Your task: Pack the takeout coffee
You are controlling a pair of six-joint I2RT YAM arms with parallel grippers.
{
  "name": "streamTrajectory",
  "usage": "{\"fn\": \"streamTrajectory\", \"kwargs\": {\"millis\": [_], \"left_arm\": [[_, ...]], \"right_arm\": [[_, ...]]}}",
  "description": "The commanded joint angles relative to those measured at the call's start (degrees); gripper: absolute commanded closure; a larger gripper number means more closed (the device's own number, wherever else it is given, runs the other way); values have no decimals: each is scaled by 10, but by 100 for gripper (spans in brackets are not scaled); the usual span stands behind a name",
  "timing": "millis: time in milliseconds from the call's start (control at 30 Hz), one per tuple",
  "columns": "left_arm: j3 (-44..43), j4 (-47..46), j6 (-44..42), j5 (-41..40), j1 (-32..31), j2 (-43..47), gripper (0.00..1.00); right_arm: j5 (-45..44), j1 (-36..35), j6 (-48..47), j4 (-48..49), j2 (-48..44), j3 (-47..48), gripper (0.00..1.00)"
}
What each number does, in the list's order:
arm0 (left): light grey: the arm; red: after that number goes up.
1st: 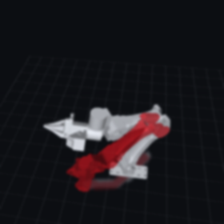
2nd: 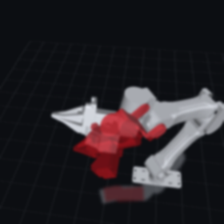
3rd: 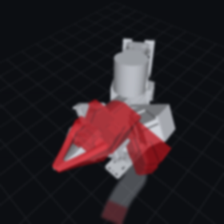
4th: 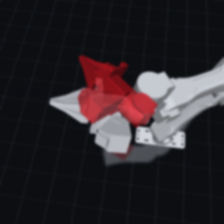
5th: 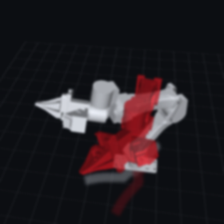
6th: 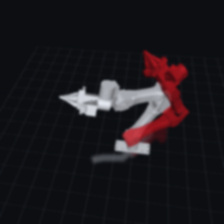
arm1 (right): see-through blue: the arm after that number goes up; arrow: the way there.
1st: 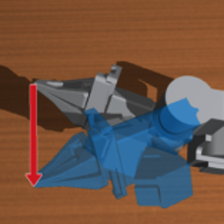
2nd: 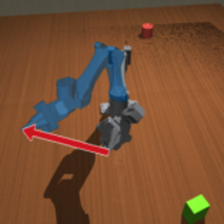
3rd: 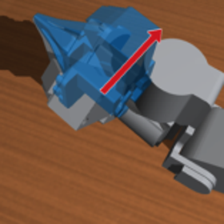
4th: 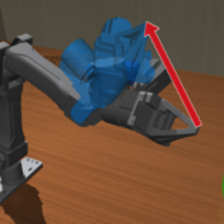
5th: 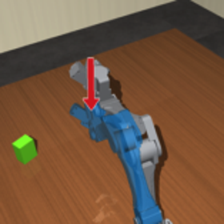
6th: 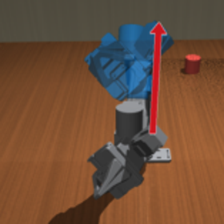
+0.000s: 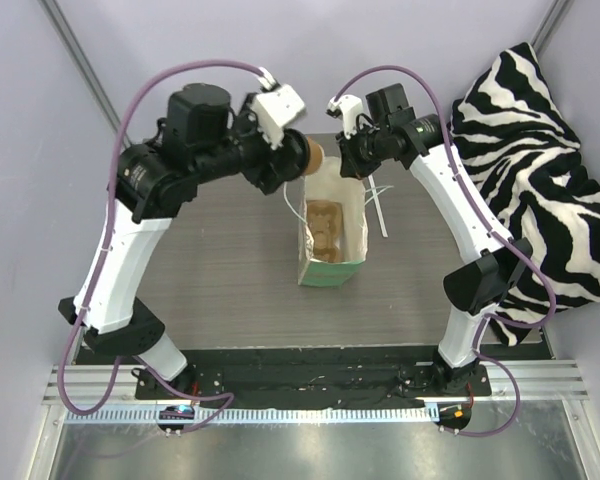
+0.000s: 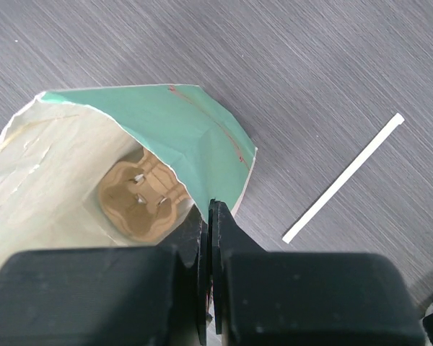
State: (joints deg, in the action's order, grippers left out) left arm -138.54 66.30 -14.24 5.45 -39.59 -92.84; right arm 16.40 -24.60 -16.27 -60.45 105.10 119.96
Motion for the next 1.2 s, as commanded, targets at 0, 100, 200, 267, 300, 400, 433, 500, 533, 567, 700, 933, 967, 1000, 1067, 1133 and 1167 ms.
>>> {"fn": "streamTrajectory", "kwargs": {"millis": [0, 100, 200, 267, 300, 400, 433, 500, 533, 567, 700, 933, 967, 1000, 1067, 1133, 1167], "left_arm": [[13, -42, -67, 3, -59, 17, 73], [45, -44, -95, 10, -91, 20, 73], [88, -46, -132, -1, -116, 27, 75], [120, -52, -151, -11, -121, 28, 76], [129, -54, -161, -16, -123, 30, 77], [162, -62, -197, -44, -135, 29, 77], [167, -63, -203, -48, -138, 27, 77], [183, -59, -214, -49, -139, 23, 78], [197, -59, -218, -49, -139, 23, 78], [206, -61, -221, -49, -139, 25, 78], [277, -106, -261, -76, -138, 48, 79], [332, -153, -294, -76, -144, 41, 78], [337, -155, -297, -74, -143, 39, 78], [344, -158, -302, -73, -144, 38, 79], [369, -180, -315, -76, -144, 40, 79], [393, -196, -323, -78, -143, 40, 79], [398, -198, -327, -77, -143, 40, 80]], "right_arm": [[-15, -14, 31, 30, -35, 17, 99], [-44, -28, 42, 29, -41, 9, 99], [-57, -36, 57, 32, -51, -2, 99], [-59, -40, 69, 33, -54, -6, 99], [-61, -43, 72, 33, -58, -5, 99], [-71, -49, 90, 25, -61, -3, 99], [-74, -52, 96, 24, -63, -3, 99], [-67, -56, 102, 23, -69, -10, 99], [-65, -62, 101, 24, -75, -17, 99], [-63, -63, 102, 24, -78, -23, 99], [-37, -66, 103, 17, -84, -39, 99], [-6, -65, 111, 2, -75, -32, 99], [-1, -65, 111, 1, -75, -32, 99], [3, -65, 110, 0, -75, -33, 99], [11, -65, 113, -1, -72, -34, 99], [18, -65, 110, -5, -72, -32, 99], [29, -64, 104, -6, -72, -33, 99]]}}
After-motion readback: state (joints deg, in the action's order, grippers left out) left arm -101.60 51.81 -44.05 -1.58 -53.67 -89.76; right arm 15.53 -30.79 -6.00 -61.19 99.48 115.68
